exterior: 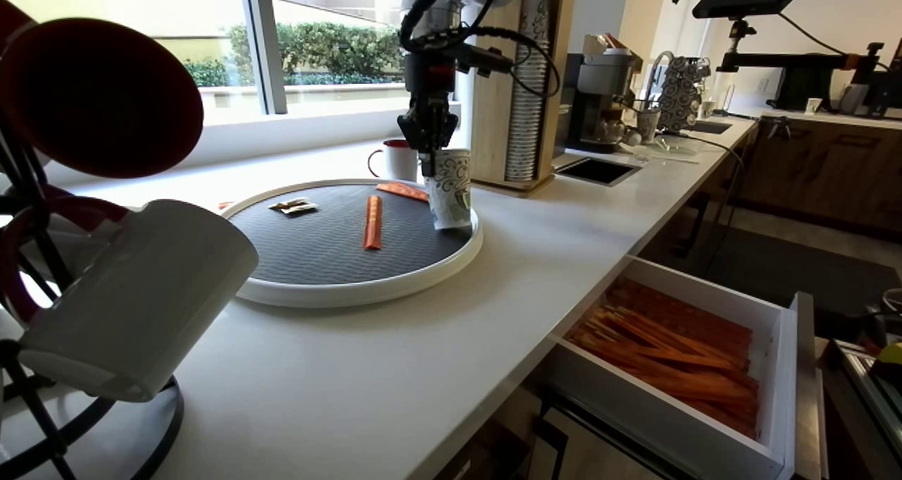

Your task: Rotate the tray clockwise then place the coffee cup upright.

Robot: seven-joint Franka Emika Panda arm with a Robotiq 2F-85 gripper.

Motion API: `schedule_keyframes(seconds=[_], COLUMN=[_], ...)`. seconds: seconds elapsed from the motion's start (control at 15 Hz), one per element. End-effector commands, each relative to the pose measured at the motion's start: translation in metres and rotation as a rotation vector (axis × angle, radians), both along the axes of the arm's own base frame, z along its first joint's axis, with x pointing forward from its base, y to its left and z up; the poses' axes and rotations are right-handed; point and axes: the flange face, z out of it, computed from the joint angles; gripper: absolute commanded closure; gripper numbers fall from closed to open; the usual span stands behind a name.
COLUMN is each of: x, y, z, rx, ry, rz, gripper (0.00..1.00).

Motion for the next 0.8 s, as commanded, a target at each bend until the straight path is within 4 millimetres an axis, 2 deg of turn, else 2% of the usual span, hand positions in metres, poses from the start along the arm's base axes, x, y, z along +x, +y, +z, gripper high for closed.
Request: schedule_keyframes(seconds=[0.0, 0.33, 0.53, 0.73], x=[-0.004, 0.003, 0.006, 0.008], y=[0.002, 0.014, 0.022, 0.031], z=[-0.006, 0.003, 0.002, 0.011], rx=[-0.052, -0.076, -0.087, -0.194], ry=[-0.056, -0.136, -0.183, -0.222], rz=[0.079, 0.242, 0.332, 0.463], gripper=[0.99, 0.99, 0.99, 0.99])
